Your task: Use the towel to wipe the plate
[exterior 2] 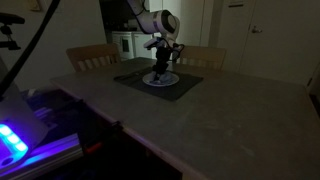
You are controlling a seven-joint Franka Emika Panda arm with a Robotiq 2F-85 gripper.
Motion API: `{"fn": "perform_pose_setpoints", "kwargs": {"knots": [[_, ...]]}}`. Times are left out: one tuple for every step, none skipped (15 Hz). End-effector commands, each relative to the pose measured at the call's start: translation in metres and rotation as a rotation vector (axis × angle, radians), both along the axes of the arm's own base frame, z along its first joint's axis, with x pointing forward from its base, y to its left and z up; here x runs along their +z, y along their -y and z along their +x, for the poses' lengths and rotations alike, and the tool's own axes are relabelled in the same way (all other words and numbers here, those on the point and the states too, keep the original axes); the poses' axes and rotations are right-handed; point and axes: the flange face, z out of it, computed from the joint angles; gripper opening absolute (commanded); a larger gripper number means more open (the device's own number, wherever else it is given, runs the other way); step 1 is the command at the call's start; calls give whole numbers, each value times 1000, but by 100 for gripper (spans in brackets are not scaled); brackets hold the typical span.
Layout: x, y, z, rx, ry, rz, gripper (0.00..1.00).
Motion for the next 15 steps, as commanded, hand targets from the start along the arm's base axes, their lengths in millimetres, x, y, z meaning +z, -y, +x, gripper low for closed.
{"fn": "perform_pose_setpoints", "kwargs": {"knots": [[6,8,29,67,42,-15,2],[9,6,38,87,62,-18,2],[13,3,47,109,82,-21,2],[16,-1,56,129,100,-22,2],[19,-7,62,150,115,-21,2],[22,-14,67,164,128,-15,2],[23,-22,69,170,131,5,2],[26,-30,69,167,137,34,2],[31,-41,68,177,141,61,2],[35,-51,64,185,136,78,2],[38,-60,59,187,127,97,2],[40,-67,55,188,124,113,2],[41,-73,49,187,115,122,2],[42,-77,42,179,103,131,2],[42,-79,35,171,90,135,2]]}}
